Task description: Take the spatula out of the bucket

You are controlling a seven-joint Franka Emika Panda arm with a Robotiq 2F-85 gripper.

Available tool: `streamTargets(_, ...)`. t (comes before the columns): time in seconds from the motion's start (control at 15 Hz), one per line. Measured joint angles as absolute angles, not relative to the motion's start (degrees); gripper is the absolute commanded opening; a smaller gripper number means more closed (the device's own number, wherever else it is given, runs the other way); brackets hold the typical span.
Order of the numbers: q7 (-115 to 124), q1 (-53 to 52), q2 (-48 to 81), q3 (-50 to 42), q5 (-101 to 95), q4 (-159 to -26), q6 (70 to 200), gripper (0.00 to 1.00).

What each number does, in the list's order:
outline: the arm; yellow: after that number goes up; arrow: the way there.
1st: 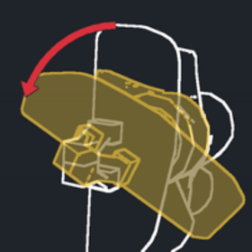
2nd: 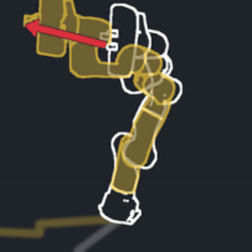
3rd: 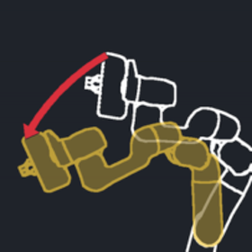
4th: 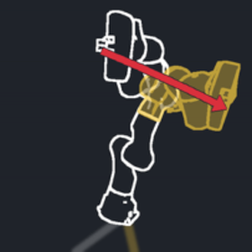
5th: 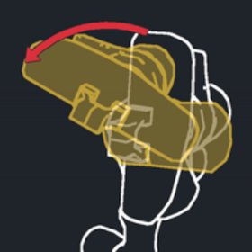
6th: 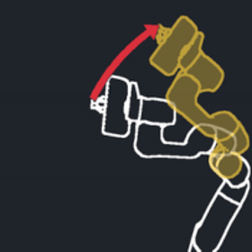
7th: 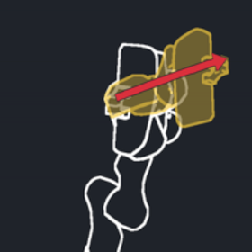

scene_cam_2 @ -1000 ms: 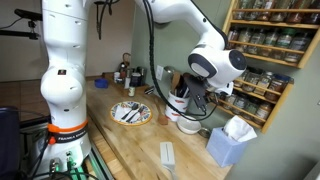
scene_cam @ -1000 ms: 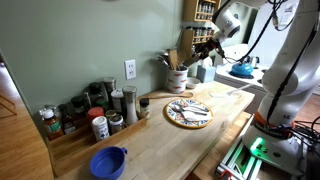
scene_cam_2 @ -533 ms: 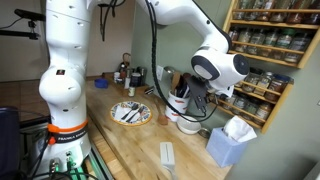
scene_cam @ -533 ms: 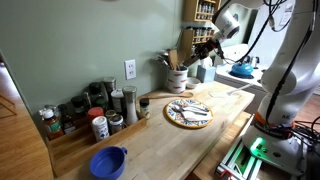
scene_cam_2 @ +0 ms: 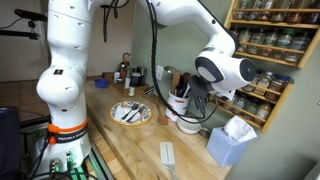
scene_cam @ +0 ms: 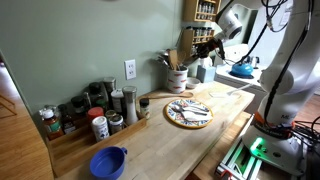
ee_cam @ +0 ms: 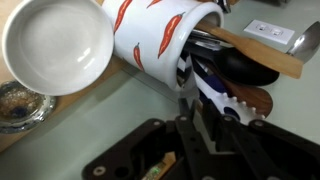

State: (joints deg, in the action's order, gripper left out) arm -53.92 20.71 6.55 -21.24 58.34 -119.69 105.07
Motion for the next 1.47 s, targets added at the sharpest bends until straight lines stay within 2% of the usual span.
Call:
streamTargets(0.07, -53.9, 20.8, 6.7, -21.2, 58.4, -119.6, 104.6, 0.00)
streamTargets(1.47, -49.9, 23.6, 2.1, -23.2, 57.1, -118.6, 97.3, 0.00)
